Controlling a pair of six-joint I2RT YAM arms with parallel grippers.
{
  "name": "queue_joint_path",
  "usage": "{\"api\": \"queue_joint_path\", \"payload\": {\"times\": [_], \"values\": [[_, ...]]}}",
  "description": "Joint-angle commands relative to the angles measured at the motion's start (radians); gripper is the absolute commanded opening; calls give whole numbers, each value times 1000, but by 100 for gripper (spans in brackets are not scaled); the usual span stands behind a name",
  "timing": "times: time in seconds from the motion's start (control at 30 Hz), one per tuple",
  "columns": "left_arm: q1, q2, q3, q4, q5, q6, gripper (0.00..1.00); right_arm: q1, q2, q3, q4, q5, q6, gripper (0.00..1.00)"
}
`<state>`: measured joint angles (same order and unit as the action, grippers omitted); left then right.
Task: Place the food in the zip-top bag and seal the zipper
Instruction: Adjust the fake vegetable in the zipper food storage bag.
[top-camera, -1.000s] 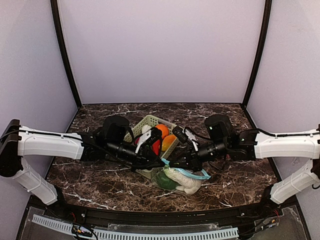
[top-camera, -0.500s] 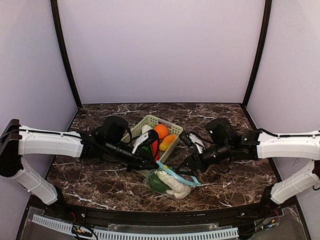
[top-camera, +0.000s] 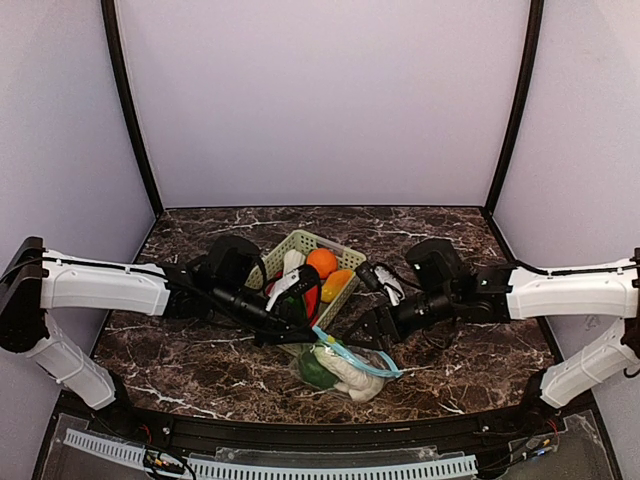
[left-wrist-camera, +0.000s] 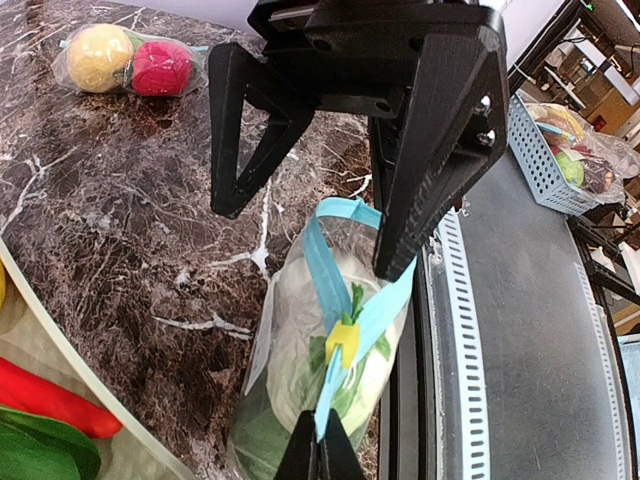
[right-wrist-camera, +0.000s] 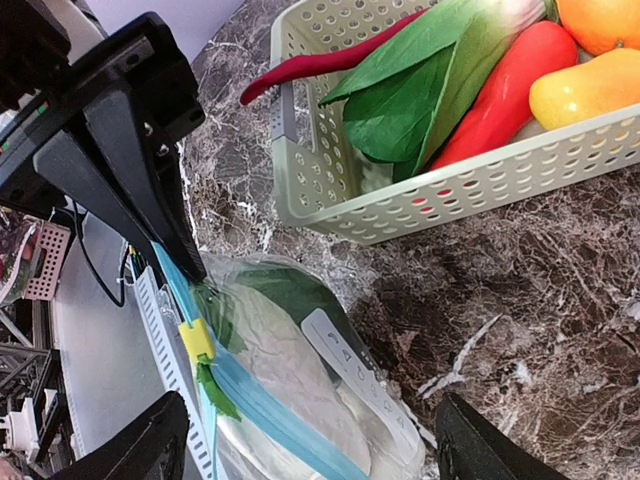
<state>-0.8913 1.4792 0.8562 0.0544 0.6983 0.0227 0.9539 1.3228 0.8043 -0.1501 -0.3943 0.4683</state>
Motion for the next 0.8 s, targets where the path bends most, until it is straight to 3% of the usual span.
{"api": "queue_joint_path", "payload": {"times": [0.0,0.77], "values": [[-4,-3,3,-16,5,10,1,17,37,-20,31,-15,-2,83],[-5,-33,-51,71,10,-52,1,33,191,-42,52,31,68,82]]}}
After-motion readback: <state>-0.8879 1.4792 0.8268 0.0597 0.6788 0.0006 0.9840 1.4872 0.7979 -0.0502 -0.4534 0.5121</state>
